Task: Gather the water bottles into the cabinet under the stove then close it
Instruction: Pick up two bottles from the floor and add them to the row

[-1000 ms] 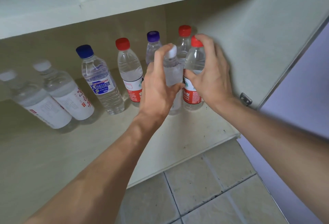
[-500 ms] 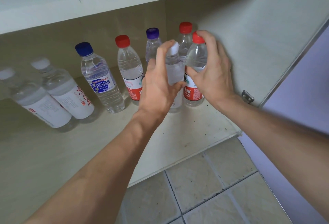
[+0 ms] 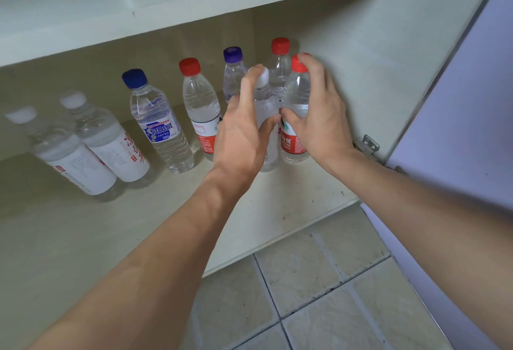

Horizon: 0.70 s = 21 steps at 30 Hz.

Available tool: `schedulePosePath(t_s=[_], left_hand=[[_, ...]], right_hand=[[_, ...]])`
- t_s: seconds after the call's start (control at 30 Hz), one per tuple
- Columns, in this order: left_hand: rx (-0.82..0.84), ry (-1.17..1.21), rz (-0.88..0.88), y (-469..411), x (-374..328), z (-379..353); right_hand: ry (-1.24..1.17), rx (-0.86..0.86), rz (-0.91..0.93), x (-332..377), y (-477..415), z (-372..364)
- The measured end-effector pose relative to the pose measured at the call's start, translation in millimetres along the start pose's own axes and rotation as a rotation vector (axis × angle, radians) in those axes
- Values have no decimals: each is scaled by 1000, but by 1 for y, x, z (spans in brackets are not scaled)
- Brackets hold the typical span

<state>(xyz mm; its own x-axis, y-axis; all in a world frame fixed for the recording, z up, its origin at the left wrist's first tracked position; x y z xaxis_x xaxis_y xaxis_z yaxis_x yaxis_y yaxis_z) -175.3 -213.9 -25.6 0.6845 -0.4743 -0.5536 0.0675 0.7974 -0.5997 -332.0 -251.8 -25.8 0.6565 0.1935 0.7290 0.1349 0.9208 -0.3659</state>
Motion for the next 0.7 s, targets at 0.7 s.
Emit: schedulePosePath(t_s=[0.7], left_hand=[[541, -692, 134, 114, -37, 107]], right_hand=[[634, 327, 5, 93, 137, 30]])
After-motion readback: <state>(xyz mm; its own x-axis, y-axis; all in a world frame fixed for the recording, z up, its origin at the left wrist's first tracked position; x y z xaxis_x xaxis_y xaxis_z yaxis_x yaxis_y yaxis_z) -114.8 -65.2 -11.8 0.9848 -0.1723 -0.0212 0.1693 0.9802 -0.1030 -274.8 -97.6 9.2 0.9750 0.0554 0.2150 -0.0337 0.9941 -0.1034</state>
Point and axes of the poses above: each hand's wrist, its own y-axis away from the middle knuckle, its own z-axis out of the back of the hand, x = y × z, the point moved 2 cm from there along -y, towards the middle knuckle, and after that the axes turned 15 degrees about -z, right-handed, at the moved point
